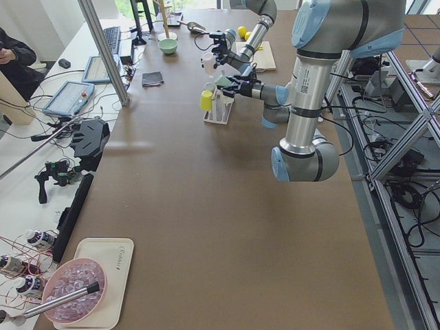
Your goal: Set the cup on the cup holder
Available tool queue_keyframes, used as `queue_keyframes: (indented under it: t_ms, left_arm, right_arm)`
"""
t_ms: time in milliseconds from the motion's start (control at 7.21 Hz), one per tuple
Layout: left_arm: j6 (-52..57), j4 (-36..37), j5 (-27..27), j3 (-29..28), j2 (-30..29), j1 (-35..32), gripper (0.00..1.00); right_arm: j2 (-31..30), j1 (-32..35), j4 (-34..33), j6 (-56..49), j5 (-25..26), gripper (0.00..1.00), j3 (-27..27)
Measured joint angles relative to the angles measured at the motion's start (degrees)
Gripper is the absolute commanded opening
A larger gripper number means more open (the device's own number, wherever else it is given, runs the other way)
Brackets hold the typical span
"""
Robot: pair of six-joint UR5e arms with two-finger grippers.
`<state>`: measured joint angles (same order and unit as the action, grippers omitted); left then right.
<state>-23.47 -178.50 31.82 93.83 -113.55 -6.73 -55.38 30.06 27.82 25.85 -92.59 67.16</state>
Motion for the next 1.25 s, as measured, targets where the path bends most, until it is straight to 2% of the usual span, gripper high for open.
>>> queue_keyframes:
  t_ms: [416, 1248]
  left_arm:
    - [-0.07, 0.00, 0.00, -0.05, -0.01, -1.04, 0.00]
    - [-0.42, 0.00, 0.02, -1.74, -0.26, -1.10, 0.00]
  right_arm:
    - [-0.69, -0.73, 0.11, -5.35, 0.03, 0.00, -1.18]
    - [0.37, -0.79, -0.25, -6.33, 0.12, 0.00, -3.60]
